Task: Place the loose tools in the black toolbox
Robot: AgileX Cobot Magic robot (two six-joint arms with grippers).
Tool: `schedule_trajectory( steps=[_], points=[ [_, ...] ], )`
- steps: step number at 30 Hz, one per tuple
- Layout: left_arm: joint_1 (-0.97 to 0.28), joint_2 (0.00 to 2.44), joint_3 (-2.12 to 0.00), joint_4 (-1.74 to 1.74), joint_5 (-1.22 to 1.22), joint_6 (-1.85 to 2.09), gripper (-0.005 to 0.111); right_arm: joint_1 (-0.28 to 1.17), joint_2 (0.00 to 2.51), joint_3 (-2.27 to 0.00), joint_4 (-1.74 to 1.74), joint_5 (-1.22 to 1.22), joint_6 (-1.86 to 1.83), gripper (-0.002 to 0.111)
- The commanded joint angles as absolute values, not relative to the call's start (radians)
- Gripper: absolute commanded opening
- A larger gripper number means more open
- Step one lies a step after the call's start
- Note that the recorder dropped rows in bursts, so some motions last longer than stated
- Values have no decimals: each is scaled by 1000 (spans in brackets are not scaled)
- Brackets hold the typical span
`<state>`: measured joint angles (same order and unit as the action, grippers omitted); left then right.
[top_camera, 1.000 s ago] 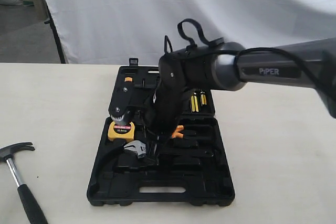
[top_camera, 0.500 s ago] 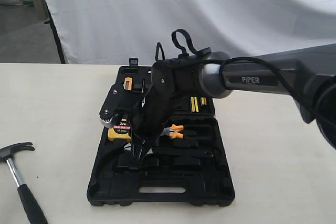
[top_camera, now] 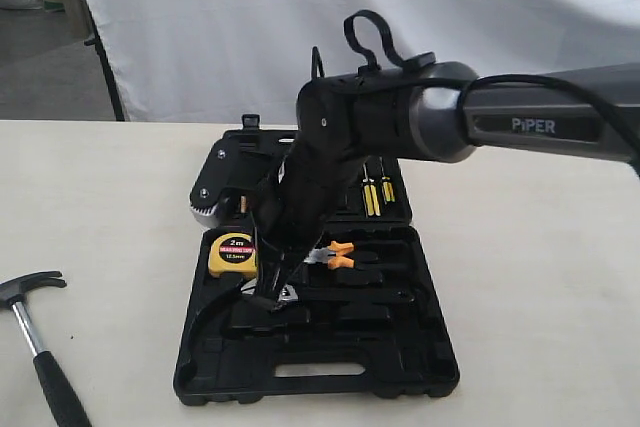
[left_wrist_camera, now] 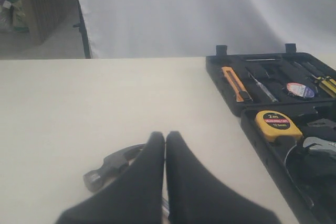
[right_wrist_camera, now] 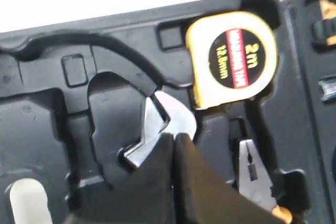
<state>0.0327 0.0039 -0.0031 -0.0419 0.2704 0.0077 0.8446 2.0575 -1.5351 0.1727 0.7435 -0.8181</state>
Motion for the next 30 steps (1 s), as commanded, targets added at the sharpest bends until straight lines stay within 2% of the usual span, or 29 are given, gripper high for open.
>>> schedule_trajectory(
  steps=[1,5,9,22,30],
  points=[
    [24,0,0,-37,269,0,1,843,2085,-1534,185,731,-817,0],
    [24,0,0,-37,269,0,1,843,2235,-1534,185,796,-805,0],
    [24,0,0,-37,269,0,1,843,2260,-1534,151,825,-766,0],
    [24,0,0,-37,269,0,1,843,1966,-1534,155,764,-740,0],
    [24,0,0,-37,269,0,1,843,2004,-1534,155,737,-734,0]
  ],
)
